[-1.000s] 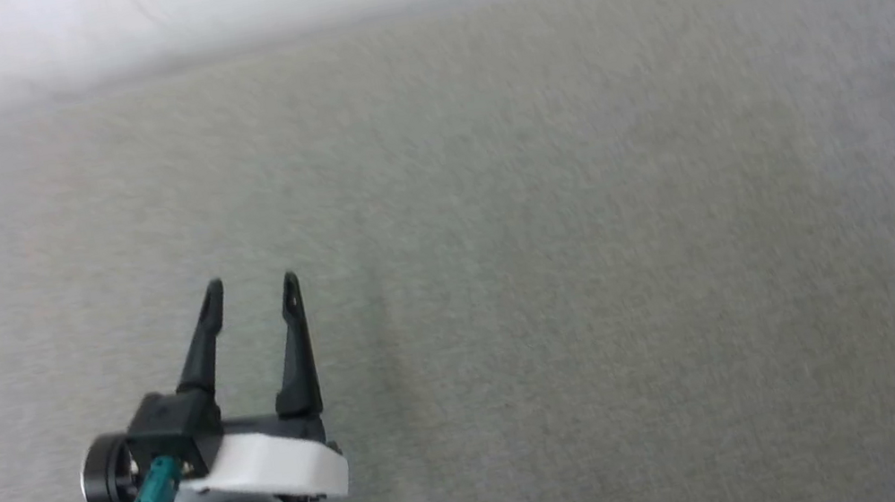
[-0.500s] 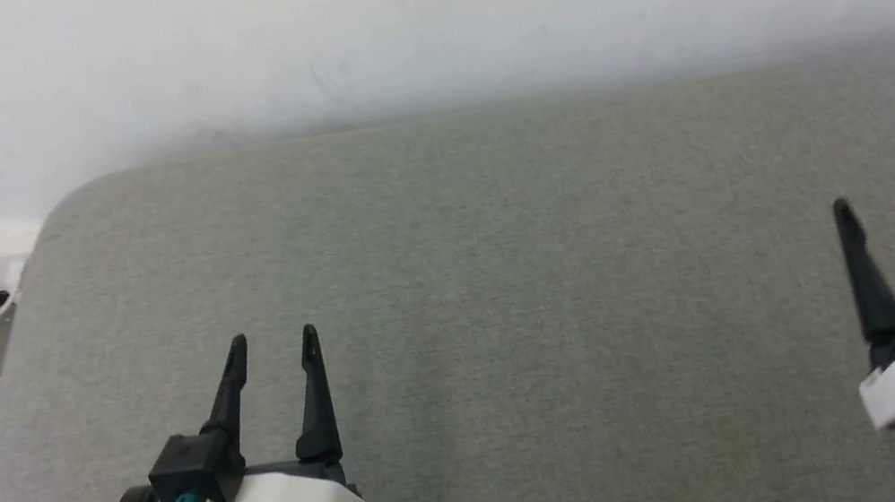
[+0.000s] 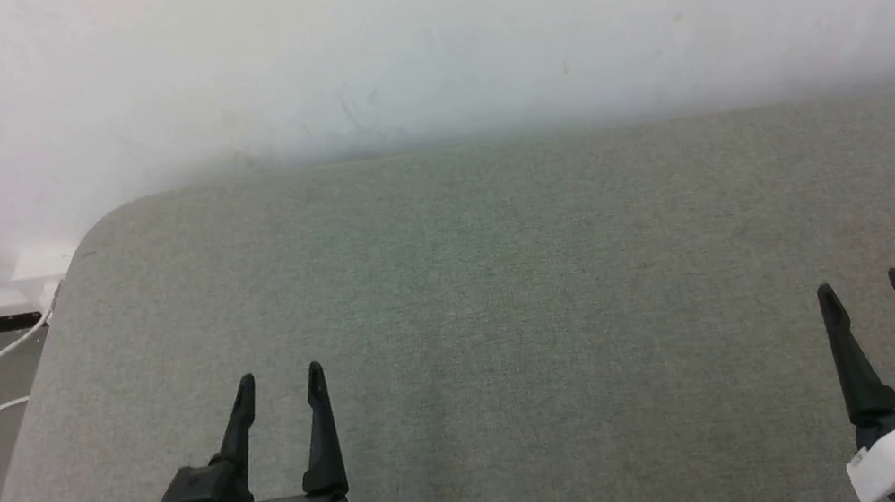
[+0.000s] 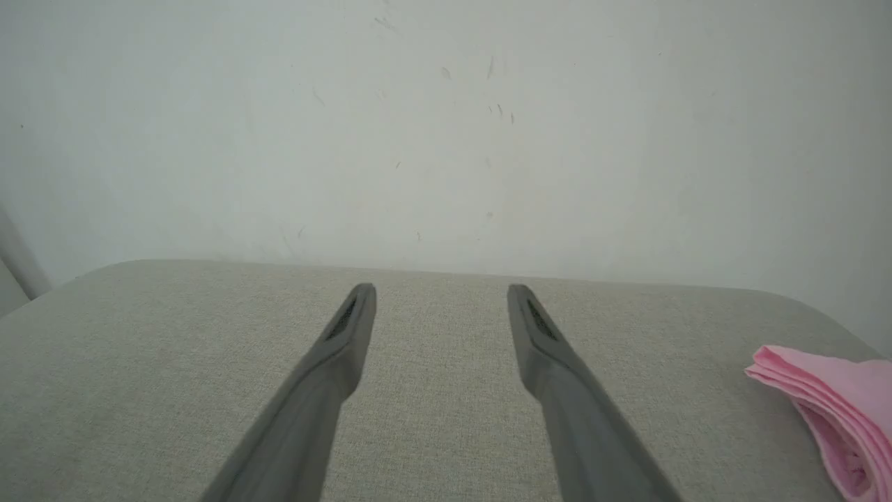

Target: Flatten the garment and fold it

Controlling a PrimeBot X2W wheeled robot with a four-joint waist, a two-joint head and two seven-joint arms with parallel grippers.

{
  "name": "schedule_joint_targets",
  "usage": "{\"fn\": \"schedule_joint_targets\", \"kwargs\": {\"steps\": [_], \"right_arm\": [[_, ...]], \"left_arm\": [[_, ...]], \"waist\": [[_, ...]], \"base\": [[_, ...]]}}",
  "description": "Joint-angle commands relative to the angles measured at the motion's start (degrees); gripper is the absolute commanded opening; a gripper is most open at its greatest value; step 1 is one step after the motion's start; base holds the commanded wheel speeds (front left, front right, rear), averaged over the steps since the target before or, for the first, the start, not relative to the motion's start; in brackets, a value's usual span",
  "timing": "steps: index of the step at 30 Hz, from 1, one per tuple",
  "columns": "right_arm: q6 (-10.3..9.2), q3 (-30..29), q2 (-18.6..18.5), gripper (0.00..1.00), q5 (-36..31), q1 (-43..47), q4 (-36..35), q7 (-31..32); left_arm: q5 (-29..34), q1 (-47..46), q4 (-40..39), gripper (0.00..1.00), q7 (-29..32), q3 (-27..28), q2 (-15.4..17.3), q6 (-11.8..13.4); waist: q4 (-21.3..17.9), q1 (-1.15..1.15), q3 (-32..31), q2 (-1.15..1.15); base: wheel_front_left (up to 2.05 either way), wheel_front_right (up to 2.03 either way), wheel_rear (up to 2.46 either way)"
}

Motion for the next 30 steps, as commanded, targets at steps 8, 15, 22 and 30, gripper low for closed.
{"fn": "schedule_joint_targets", "kwargs": {"steps": [8,15,22,30], "right_arm": [[-0.11,0.9,0.3,1.00,2.0,0.8,-0.1,0.6],[0.00,0.8,0.0,0.00,1.9,0.1,0.0,0.5],[0.00,0.8,0.0,0.00,1.9,0.1,0.0,0.5],[0.00,1.0,0.0,0.00,1.6,-0.1,0.1,0.7]], "left_arm": [[-0.9,1.6,0.3,1.00,-0.3,0.2,-0.2,0.5],[-0.6,1.1,0.2,0.00,0.1,0.0,0.0,0.3],[-0.5,1.2,0.2,0.00,0.1,0.0,0.0,0.3],[-0.1,1.2,-0.1,0.00,0.6,0.2,0.0,0.3]], "waist": [[-0.8,0.00,-0.3,0.00],[-0.7,0.00,-0.3,0.00],[-0.7,0.01,-0.3,0.00],[-0.7,0.01,-0.2,0.00]], "base": [[0.00,0.00,0.00],[0.00,0.00,0.00],[0.00,0.00,0.00],[0.00,0.00,0.00]]}}
